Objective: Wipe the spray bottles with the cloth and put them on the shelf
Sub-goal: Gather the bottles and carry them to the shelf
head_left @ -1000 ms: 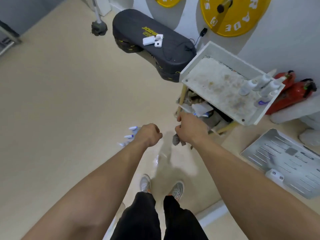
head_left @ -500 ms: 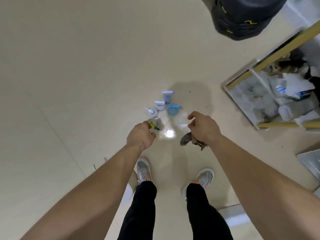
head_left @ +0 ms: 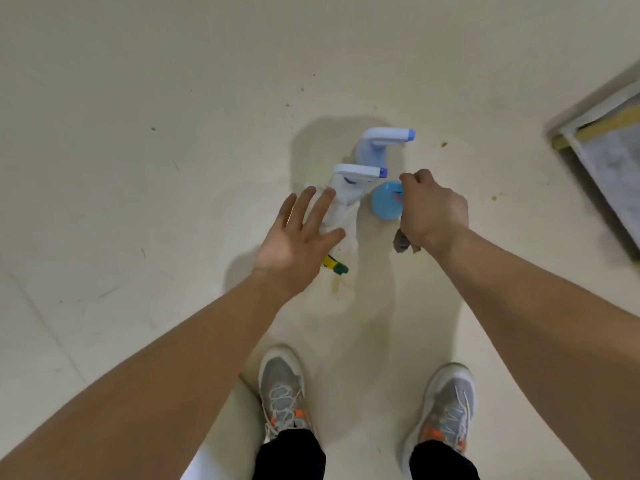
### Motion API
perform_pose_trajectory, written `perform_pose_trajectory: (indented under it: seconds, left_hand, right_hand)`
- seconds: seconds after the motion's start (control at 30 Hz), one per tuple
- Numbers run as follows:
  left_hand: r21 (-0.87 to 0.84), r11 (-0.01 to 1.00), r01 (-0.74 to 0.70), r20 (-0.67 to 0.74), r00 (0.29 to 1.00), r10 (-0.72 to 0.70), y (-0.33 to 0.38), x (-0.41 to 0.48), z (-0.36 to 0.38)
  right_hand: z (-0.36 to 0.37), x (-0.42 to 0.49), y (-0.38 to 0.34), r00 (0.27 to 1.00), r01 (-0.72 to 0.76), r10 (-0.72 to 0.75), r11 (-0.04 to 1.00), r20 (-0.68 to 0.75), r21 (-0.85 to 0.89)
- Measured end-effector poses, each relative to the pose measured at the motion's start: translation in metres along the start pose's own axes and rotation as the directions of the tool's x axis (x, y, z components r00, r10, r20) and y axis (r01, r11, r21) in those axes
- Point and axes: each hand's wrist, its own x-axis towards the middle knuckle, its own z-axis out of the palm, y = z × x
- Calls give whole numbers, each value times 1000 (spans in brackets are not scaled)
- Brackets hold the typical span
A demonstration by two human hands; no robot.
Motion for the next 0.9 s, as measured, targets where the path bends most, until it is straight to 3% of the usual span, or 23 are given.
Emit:
perform_pose_trajectory:
  seconds: [0.1,0.23,0.43,0.63,0.9]
  left_hand:
    - [102,995,7,-3,1000,-7,0,-2,16]
    - [90,996,-7,-75,997,14,-4,2,25]
    - [122,990,-69,-60,995,77,-14,15,22]
    - [-78,991,-109,-184,978,93,-9,22,16]
    - [90,994,-67,35,997,64,-11,37,-2]
  right_hand:
    - [12,18,-4,999,7,-12,983,-29,-182]
    - [7,21,-7,998,56,-53,933,19,-357]
    - [17,9,-14,964,226,-263,869,-25,-440]
    - [5,-2,-34,946,257,-323,795,-26,-549]
    - [-23,28,-59,926,367,-351,741,142,-562]
